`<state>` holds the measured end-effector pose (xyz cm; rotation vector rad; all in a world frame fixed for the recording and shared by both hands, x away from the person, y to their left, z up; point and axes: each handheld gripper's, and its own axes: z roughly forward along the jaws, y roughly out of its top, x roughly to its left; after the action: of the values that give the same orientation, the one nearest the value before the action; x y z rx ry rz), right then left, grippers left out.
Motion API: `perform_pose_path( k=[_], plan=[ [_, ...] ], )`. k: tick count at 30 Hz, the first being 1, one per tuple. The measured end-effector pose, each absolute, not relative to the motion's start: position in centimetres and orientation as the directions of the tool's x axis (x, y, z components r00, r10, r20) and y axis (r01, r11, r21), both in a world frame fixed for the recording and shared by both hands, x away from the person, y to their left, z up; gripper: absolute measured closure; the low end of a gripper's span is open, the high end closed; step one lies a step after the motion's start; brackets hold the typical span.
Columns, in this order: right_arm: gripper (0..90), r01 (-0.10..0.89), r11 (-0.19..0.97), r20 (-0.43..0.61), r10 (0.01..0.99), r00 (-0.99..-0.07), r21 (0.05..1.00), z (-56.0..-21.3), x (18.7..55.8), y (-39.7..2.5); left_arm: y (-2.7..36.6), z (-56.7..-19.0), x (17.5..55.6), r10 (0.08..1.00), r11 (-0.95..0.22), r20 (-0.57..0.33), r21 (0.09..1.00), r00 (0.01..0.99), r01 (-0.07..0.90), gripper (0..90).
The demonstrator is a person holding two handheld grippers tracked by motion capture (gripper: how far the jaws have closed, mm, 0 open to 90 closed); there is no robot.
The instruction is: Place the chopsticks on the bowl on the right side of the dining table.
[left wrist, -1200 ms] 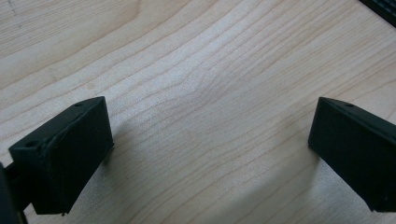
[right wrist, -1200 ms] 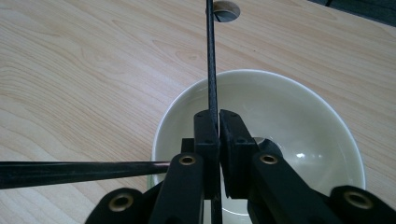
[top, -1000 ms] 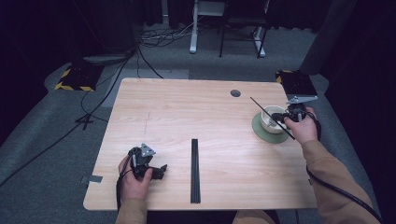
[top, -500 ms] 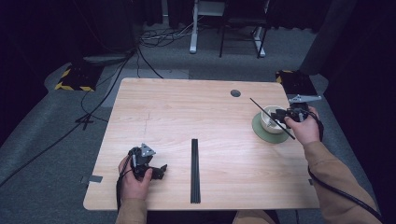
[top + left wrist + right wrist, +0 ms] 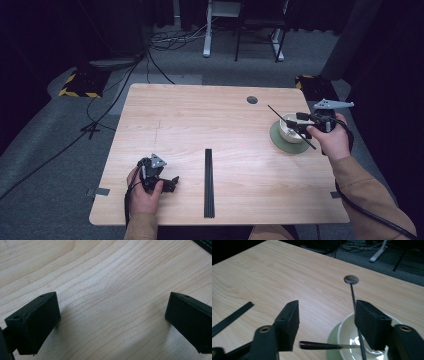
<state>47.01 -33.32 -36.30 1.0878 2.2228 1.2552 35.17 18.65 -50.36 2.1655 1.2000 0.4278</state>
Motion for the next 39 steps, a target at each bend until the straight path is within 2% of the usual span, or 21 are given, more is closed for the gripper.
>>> perform_pose_path(
  k=[8,19,22,30,34,39],
  plan=[
    [24.4,0.397,0.320,0.063,0.706,-0.706,0.860,-35.0,45.0,-30.9,18.7,-50.4,35.2,0.843,-0.399,-0.015,0.654,0.538,0.643,0.0],
    [22.7,0.363,0.352,0.084,0.607,-0.790,0.863,-35.4,42.6,-27.0,18.7,-50.3,35.2,0.846,-0.396,-0.012,0.655,0.533,0.643,0.1],
    [19.5,0.355,0.336,0.101,0.587,-0.804,0.873,-36.0,42.3,-26.0,18.7,-50.4,35.2,0.845,-0.396,-0.014,0.655,0.534,0.643,0.0],
    [22.6,0.349,0.374,0.113,0.527,-0.842,0.859,-37.3,41.3,-23.6,18.6,-50.4,35.2,0.846,-0.394,-0.016,0.655,0.533,0.645,0.0],
    [28.9,0.360,0.411,0.124,0.499,-0.858,0.837,-37.8,40.9,-22.5,18.7,-50.3,35.2,0.844,-0.396,-0.019,0.651,0.536,0.648,0.1],
    [29.1,0.346,0.435,0.107,0.486,-0.867,0.832,-39.2,40.3,-20.9,18.7,-50.3,35.2,0.844,-0.396,-0.020,0.651,0.536,0.648,0.0]
  ],
)
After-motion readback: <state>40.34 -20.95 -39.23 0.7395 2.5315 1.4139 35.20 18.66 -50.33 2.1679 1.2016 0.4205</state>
